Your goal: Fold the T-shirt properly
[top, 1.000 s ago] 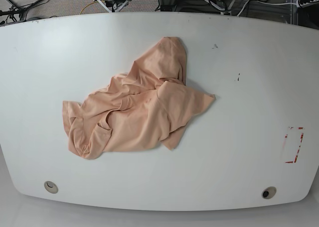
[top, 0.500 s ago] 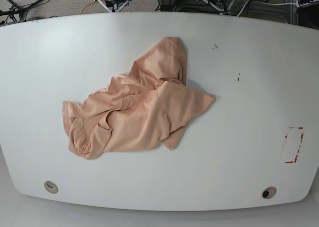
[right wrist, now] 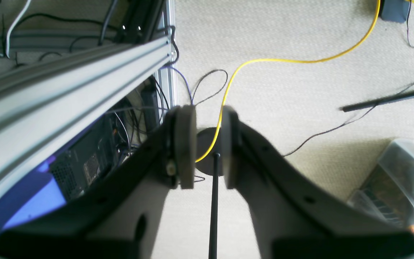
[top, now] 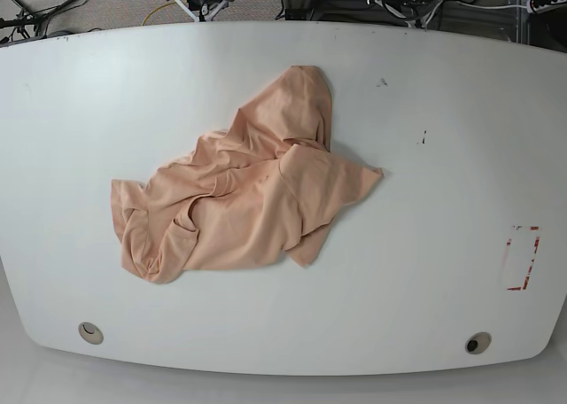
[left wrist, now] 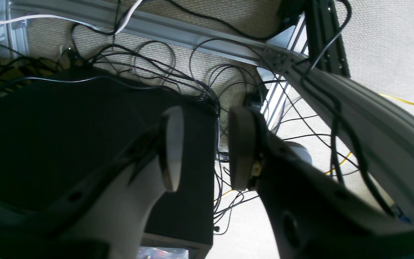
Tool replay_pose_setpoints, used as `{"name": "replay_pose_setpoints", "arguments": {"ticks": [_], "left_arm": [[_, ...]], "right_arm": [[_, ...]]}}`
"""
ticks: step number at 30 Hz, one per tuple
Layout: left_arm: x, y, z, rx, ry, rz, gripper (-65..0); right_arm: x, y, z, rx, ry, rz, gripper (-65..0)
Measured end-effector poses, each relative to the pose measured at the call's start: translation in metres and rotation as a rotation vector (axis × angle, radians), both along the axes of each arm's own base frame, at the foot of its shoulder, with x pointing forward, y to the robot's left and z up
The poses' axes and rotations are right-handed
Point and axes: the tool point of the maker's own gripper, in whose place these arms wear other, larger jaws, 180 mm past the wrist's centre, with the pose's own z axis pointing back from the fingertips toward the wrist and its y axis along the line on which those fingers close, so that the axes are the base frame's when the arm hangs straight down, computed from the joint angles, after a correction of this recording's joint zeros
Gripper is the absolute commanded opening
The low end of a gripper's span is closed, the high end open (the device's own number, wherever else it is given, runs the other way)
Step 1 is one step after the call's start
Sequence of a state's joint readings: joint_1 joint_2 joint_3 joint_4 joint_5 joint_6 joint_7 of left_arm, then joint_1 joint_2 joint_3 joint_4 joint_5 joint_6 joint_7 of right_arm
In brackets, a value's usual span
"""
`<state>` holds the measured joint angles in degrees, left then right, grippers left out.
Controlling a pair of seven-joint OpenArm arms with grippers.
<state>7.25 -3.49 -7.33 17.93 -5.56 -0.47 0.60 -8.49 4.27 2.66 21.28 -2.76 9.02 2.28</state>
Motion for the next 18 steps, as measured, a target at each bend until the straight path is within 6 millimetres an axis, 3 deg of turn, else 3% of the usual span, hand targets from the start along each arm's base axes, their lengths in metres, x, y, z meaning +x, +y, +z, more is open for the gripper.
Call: {"name": "replay_pose_setpoints", "arguments": {"ticks": [18], "left_arm": [[0.0006,-0.0037,-0.0006,-0.007,-0.005,0.001,-45.5]], "right_arm": [[-0.0015,0.0003,-0.0001,0.0,0.002,0.001,-53.8]]}}
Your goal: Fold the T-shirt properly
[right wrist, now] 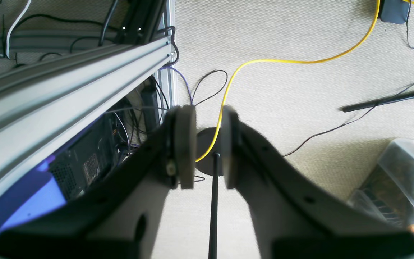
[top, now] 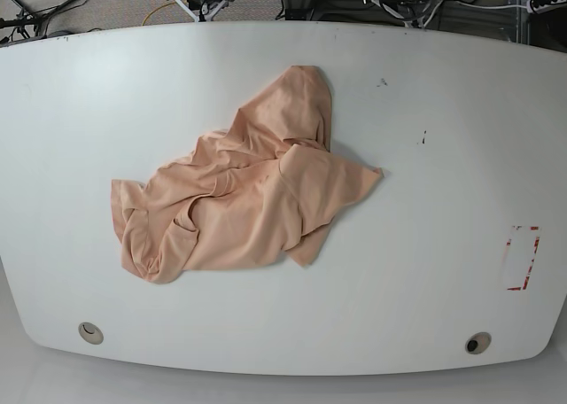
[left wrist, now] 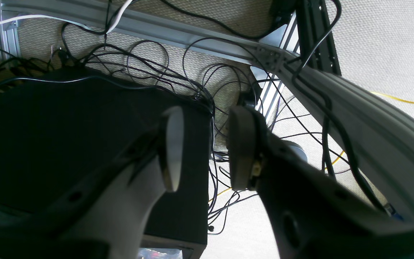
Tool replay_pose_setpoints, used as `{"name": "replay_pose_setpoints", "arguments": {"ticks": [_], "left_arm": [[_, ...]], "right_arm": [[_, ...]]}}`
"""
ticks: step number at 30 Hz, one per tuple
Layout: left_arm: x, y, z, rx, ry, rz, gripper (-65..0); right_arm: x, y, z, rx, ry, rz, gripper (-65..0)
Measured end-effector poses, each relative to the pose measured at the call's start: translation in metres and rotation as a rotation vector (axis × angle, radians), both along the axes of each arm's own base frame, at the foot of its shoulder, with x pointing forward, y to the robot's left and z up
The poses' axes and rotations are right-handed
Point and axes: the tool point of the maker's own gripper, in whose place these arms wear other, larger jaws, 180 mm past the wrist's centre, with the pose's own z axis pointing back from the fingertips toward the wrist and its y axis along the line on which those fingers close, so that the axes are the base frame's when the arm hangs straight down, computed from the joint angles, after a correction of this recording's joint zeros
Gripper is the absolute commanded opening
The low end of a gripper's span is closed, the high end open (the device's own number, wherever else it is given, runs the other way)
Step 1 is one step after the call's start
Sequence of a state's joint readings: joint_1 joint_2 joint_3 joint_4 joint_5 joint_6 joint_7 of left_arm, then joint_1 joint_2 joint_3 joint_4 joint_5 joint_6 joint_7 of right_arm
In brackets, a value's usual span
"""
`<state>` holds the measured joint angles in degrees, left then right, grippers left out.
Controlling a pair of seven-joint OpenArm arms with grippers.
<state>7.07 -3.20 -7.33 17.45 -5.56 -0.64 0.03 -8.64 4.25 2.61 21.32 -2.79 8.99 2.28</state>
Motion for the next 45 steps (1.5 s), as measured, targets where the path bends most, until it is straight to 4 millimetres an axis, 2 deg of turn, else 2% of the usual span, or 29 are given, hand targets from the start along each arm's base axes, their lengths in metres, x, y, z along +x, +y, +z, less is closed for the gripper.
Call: {"name": "replay_pose_setpoints", "arguments": {"ticks": [21,29,37,45], "left_arm": [[-0.002,0.001,0.001,0.003,-0.005,-0.001,-44.9],[-0.004,0.001,0.0,0.007,0.003,-0.011,-44.7],[-0.004,0.0,0.0,0.006,0.003,-0.011,-44.7],[0.001,0.005,0.003,0.024,-0.06,-0.015,-44.7]], "right_arm": [[-0.002,-0.001,0.001,-0.001,-0.007,0.0,-53.1],[0.0,0.027,0.0,0.041,-0.001,-0.004,-53.1],[0.0,0.017,0.0,0.021,-0.003,-0.005,-53.3],[-0.001,0.022,0.001,0.032,-0.035,-0.01,-53.3]]}}
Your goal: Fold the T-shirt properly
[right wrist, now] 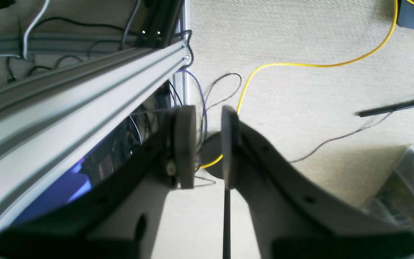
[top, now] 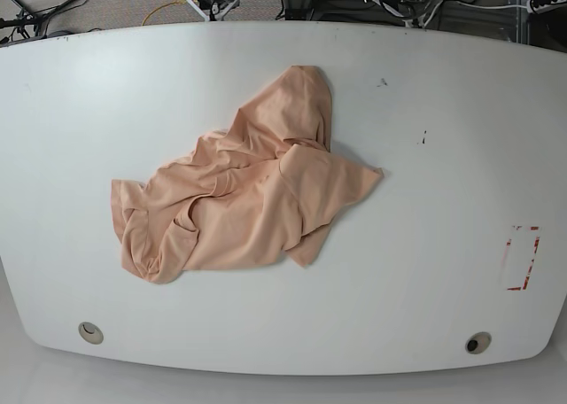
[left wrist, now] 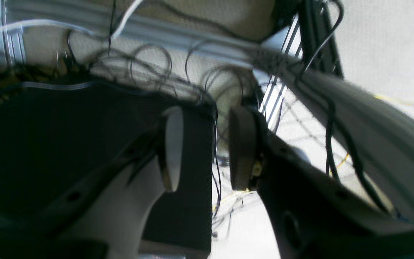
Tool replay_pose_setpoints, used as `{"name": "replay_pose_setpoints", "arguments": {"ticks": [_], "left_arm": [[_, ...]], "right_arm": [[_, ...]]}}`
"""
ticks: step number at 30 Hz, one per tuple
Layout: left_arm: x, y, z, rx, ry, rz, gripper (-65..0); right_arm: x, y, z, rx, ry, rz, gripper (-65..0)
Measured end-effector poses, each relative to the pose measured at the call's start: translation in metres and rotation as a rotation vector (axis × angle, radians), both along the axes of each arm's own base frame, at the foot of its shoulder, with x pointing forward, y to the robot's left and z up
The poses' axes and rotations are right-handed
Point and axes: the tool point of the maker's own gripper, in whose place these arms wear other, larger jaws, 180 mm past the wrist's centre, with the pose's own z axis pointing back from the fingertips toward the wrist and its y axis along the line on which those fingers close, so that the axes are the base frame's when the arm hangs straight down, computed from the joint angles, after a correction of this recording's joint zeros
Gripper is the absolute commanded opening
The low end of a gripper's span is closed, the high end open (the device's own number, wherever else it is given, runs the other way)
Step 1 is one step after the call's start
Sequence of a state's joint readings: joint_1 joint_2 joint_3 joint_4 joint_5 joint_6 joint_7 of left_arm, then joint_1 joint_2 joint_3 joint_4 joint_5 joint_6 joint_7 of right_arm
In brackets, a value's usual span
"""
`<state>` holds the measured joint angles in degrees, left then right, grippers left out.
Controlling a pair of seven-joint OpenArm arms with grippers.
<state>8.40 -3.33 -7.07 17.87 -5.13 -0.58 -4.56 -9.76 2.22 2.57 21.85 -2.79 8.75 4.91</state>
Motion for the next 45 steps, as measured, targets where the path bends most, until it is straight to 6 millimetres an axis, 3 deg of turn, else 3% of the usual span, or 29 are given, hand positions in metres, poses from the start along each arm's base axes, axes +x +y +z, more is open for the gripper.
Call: {"name": "replay_pose_setpoints", "arguments": {"ticks": [7,11,20,29,32,39,45], "left_arm": [[-0.027,0.013,0.007,0.033,-0.018,-0.015,-44.9],[-0.04,0.013,0.01,0.034,-0.017,-0.024,-45.1],[-0.075,-0.003,0.012,0.008,0.034,-0.097,-45.1],[-0.095,0.004,0.038,0.025,-0.017,-0.183,-45.1],[-0.1,0.004,0.051,0.02,-0.044,-0.21,-45.1],[-0.12,0.016,0.104,0.038,-0.092,-0.297,-45.1],[-0.104,0.014,0.156,0.039,-0.204,-0.372,-45.1]], "right_arm": [[-0.035,-0.005,0.002,-0.009,0.02,-0.01,-53.3],[-0.045,-0.005,0.011,-0.013,-0.013,-0.005,-53.3],[-0.065,-0.006,0.029,-0.016,-0.044,0.005,-53.3],[-0.091,-0.007,0.056,-0.021,-0.075,0.013,-53.3],[-0.098,-0.006,0.068,-0.023,-0.069,0.022,-53.3],[-0.094,-0.005,0.114,-0.029,-0.136,0.046,-53.3],[-0.088,-0.003,0.16,-0.026,-0.216,0.055,-53.3]]}}
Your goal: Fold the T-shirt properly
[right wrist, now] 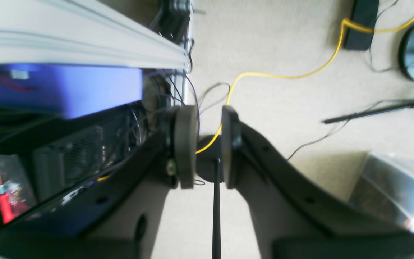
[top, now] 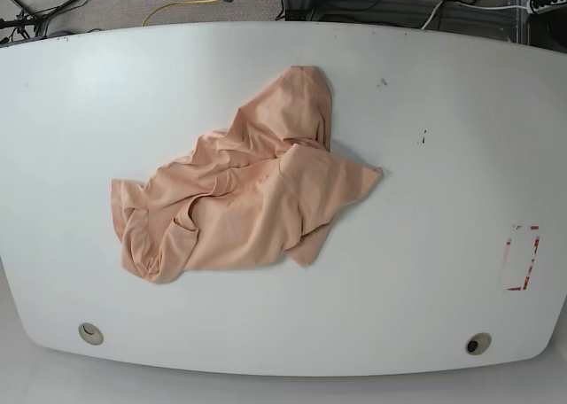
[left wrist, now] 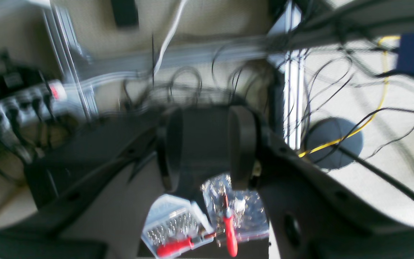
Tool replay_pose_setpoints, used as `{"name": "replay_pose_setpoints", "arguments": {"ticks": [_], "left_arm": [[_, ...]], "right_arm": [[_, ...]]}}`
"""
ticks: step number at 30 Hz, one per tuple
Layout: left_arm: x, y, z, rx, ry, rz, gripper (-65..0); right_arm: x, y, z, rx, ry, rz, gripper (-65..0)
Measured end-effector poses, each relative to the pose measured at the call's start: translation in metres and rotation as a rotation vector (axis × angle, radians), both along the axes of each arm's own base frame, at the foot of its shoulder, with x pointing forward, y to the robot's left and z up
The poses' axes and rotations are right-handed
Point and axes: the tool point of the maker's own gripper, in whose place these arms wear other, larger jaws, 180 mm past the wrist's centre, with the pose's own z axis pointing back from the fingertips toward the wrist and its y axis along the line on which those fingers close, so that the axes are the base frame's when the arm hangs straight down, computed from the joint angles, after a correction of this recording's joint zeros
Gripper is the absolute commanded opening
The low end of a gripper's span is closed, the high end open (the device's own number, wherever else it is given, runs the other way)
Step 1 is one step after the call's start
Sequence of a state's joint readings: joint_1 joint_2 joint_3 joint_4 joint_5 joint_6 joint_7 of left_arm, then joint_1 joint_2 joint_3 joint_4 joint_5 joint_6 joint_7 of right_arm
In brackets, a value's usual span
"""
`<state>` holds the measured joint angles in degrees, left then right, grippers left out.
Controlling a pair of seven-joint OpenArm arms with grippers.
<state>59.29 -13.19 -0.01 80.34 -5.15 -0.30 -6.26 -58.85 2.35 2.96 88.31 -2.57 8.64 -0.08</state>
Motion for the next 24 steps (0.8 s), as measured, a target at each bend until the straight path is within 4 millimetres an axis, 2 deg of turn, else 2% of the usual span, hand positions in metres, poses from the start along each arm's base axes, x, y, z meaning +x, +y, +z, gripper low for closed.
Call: {"name": "replay_pose_setpoints", "arguments": {"ticks": [7,11,14,17,20,24], "left_arm": [[0.011,-0.014,0.054,-0.036,-0.081,-0.035,-45.3],[0.033,-0.005,0.084,0.002,-0.154,-0.037,-45.3],[0.059,-0.005,0.108,0.005,-0.246,-0.05,-45.3],[0.077,-0.003,0.123,0.017,-0.306,-0.057,-45.0],[0.089,0.001,0.135,0.036,-0.343,-0.062,-44.9],[0.105,0.003,0.144,0.045,-0.395,-0.063,-44.6]], "right_arm": [[-0.001,0.002,0.044,0.0,-0.049,0.009,-53.4],[0.007,0.004,0.069,-0.001,-0.087,0.018,-53.4],[0.024,0.005,0.09,0.003,-0.149,0.02,-53.4],[0.04,0.005,0.105,-0.002,-0.204,0.021,-53.4],[0.054,-0.003,0.112,-0.039,-0.246,0.0,-53.4],[0.072,-0.009,0.11,-0.06,-0.288,-0.013,-53.4]]}}
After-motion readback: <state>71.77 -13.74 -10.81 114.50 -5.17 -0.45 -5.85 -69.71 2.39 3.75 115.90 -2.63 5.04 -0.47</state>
